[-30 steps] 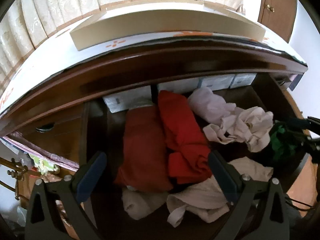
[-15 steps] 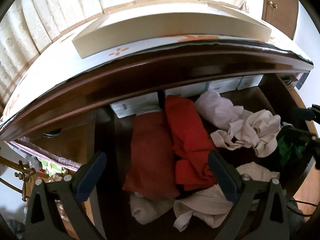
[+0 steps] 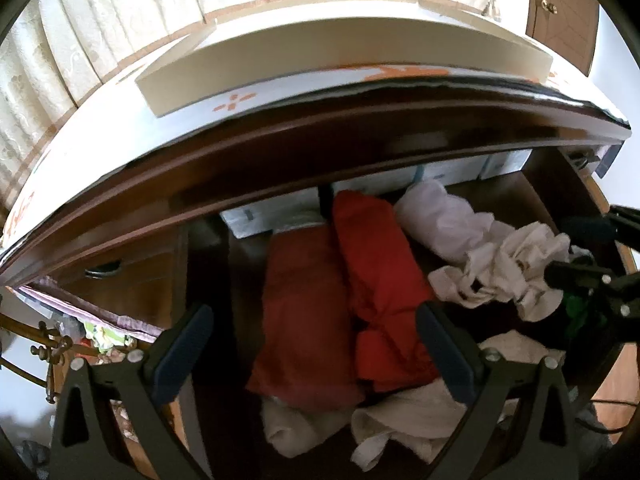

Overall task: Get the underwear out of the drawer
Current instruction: 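Close the right tool on the beige lace garment in the drawer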

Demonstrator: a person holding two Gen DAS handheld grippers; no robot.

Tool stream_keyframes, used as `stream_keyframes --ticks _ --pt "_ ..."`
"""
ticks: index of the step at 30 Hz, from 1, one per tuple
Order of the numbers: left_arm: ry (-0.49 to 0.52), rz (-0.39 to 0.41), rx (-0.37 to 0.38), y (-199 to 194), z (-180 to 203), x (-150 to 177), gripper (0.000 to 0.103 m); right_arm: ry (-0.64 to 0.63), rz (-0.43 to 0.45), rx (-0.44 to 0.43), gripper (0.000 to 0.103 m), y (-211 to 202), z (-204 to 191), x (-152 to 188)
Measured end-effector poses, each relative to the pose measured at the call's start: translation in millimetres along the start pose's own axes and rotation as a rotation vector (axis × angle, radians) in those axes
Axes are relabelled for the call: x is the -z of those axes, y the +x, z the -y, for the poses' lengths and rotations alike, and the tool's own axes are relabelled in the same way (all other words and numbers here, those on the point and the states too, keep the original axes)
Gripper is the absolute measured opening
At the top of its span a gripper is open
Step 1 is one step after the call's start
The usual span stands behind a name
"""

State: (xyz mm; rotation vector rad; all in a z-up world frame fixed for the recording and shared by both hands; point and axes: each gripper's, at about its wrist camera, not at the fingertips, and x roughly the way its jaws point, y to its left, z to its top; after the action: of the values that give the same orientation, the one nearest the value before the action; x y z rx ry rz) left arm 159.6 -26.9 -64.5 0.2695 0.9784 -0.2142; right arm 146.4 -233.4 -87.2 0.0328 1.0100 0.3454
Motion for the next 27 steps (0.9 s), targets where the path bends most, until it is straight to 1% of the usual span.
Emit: stream_keyframes --ticks 2,4,6,8,10,14,20,21,23,24,27 --pt "-0.014 0.004 -0.012 0 -9 1 0.103 -0.015 -0.014 0.011 0.070 2 1 0" --pt "-0.042 0.003 -0.004 0 -15 0 0.103 -0.028 -0.034 0.002 0.070 3 4 0" --pt "-0.078 -0.005 0.022 2 -18 -3 0.103 -0.039 -0.048 -0.006 0.070 6 3 -1" --pt "-0.087 -0.006 0.054 3 -16 -6 0.103 -0.063 -0.060 -0.009 0.070 12 0 -4" --pt "-0.068 -0.002 0.060 4 -8 -9 0.103 -0.095 -0.071 0.002 0.070 18 -5 -9" --pt "-0.031 -0.009 0.031 9 1 -11 0.103 -0.156 -0.104 0.011 0.070 32 -14 -17" --pt "-0.042 -0.024 0.033 15 3 -16 0.103 -0.222 -0.202 0.012 0.070 60 -19 -20" --pt "-0.043 -0.025 0.034 15 4 -16 0.103 -0.231 -0.207 0.015 0.070 61 -19 -19" --pt "-0.034 -0.027 0.040 16 7 -16 0.103 -0.242 -0.191 0.013 0.060 56 -19 -17" --pt "-0.029 -0.029 0.040 16 7 -16 0.103 -0.248 -0.186 0.011 0.052 53 -18 -16" --pt "-0.010 -0.035 0.037 21 14 -17 0.103 -0.220 -0.145 -0.007 0.042 40 -13 -12"
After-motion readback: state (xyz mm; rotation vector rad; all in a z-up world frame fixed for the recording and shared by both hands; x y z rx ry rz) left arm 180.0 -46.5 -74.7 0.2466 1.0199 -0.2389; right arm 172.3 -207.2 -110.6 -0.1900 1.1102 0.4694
